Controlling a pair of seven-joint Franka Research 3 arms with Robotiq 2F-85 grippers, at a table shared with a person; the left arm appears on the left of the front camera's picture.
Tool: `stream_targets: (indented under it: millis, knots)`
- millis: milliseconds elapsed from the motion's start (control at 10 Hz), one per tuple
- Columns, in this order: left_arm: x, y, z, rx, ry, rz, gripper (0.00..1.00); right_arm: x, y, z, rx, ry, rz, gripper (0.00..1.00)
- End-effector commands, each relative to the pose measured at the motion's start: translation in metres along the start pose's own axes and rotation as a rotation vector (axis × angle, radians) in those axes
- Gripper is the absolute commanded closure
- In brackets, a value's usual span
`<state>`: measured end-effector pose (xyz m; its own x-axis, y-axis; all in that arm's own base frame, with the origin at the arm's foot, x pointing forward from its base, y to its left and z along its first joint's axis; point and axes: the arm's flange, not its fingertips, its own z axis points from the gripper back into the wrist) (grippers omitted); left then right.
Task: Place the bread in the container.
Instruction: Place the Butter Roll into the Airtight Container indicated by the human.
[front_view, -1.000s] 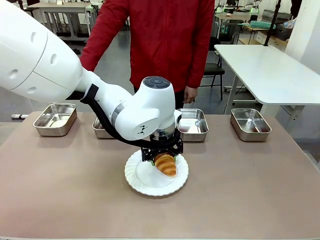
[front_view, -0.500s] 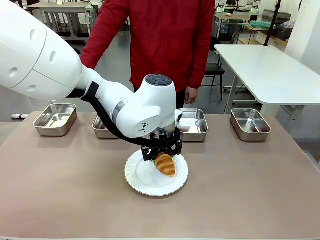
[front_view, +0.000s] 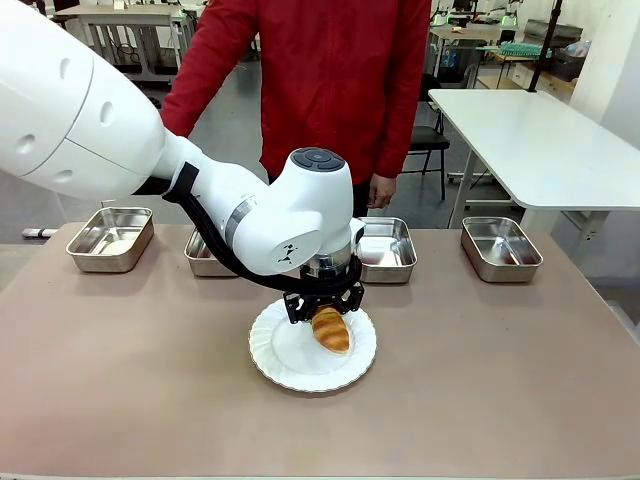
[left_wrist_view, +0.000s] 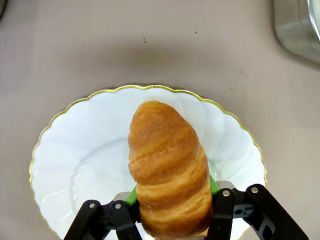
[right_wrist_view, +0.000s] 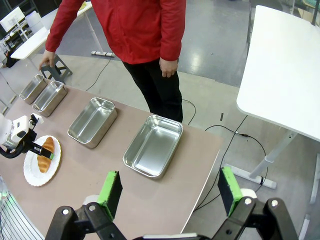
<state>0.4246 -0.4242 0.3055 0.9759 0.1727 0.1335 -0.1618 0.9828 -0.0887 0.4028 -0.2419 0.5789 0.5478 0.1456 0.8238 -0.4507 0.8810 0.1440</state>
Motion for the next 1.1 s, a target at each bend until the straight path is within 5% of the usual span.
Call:
stream_targets:
  millis: [0,600,1000]
  knots:
    - [0.007,0.005,0.019,-0.032,-0.028,-0.01,0.59,0.002,0.001,0.0,-0.001,0.0,0.005,0.0]
    - [0.07,0.086,0.196,-0.066,-0.102,-0.159,0.59,0.002,0.001,0.0,-0.001,0.0,0.005,0.0]
    - [0.123,0.22,0.247,-0.025,0.005,-0.311,0.59,0.002,0.001,0.0,-0.001,0.0,0.005,0.0]
